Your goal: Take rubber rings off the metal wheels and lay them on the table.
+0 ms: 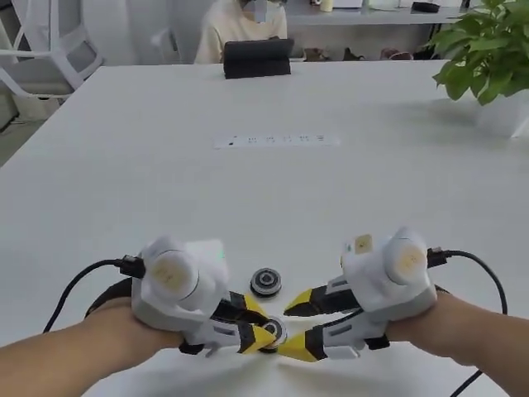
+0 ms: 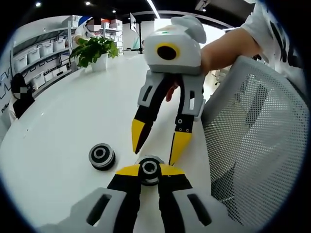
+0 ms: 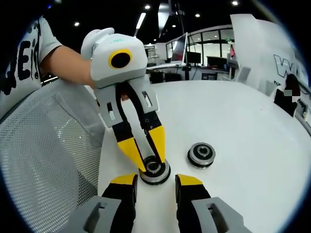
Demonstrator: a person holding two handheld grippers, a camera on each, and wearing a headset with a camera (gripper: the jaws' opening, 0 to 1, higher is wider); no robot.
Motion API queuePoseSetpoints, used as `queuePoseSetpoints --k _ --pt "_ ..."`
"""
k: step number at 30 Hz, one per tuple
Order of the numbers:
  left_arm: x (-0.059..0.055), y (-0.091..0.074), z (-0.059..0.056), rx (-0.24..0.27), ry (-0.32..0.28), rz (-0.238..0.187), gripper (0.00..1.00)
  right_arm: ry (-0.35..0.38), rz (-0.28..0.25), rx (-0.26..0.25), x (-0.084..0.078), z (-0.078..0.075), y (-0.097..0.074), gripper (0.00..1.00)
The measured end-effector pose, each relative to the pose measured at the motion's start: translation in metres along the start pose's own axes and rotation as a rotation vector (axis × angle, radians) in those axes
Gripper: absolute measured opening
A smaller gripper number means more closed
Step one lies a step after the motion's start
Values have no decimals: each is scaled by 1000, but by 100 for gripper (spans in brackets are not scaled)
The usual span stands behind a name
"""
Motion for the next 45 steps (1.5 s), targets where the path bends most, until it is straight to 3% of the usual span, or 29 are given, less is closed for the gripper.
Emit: queuePoseSetpoints --k 5,8,18,34,40,45 --pt "0 0 0 4 -1 1 8 10 -5 6 1 0 6 28" --pt "0 0 0 5 -4 -2 8 -3 19 14 -4 3 10 26" --pt "0 0 -1 12 -4 -2 8 -5 13 1 -5 4 5 22" --pt "-1 0 0 25 -15 -16 8 17 37 -22 -13 1 -1 3" --pt "0 0 -1 27 -8 -11 7 44 43 -32 -13 -1 -2 0" --pt "0 0 0 28 -8 -12 7 144 12 -29 -11 -4 -6 0"
Point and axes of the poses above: the centre of the closed fingertips' face, and the gripper's own axes: y roughly forward along the fingers, z roughly to its left, x roughly out of its top, the point moved 2 cm from there along -y, roughly backward along the fingers, and after that the axes turned 5 degrees about -x, right-handed, at the moved point
